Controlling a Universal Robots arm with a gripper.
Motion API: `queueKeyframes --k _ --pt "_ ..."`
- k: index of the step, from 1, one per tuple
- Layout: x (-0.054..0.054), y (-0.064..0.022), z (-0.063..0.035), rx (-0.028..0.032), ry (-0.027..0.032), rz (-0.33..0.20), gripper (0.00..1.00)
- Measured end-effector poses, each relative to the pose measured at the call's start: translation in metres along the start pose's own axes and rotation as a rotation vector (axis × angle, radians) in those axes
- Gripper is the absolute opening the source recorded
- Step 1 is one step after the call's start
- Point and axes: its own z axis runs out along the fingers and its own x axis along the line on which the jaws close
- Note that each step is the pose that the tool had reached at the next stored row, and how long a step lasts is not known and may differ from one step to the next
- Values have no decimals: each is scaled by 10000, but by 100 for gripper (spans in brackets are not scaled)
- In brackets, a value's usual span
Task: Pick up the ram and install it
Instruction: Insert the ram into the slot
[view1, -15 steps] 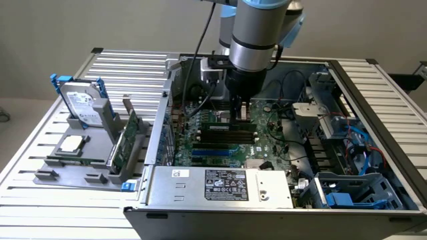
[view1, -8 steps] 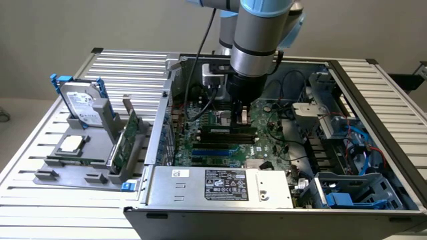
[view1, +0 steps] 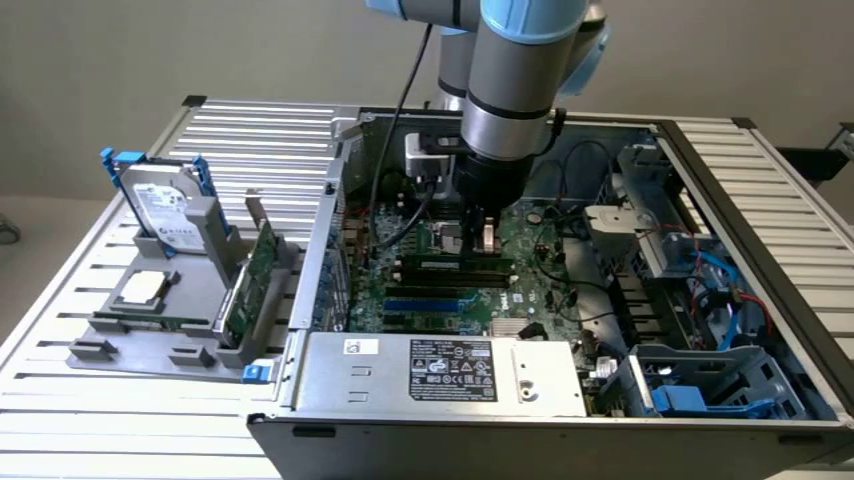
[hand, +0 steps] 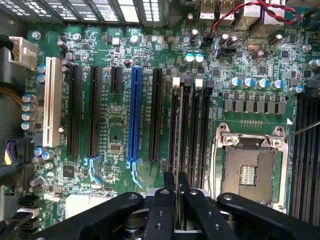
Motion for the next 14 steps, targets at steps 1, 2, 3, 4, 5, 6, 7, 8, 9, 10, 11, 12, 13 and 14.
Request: queueKeyframes --k 1,2,3,4,5,6,7,8,9,10,11,12,13,14 --pt "0 -1 10 -8 -1 0 14" --pt "1 -1 18 -14 0 0 14" --pt "2 -1 24 -18 0 0 14" --pt "4 -1 28 -21 1 0 14" --pt "5 -1 30 -21 -1 0 14" --pt "6 -2 31 -21 -1 0 14" --pt "7 -2 31 -21 -1 0 14" --pt "8 -2 31 -21 -1 0 14" --pt "10 -2 32 -21 -1 -1 14" --pt "12 -1 32 -21 -1 0 14" --pt "13 -1 32 -21 -1 -1 14" --pt "14 -1 32 -21 -1 -2 14" --pt "15 0 32 -21 0 -6 14" --pt "16 2 32 -21 -1 -8 14"
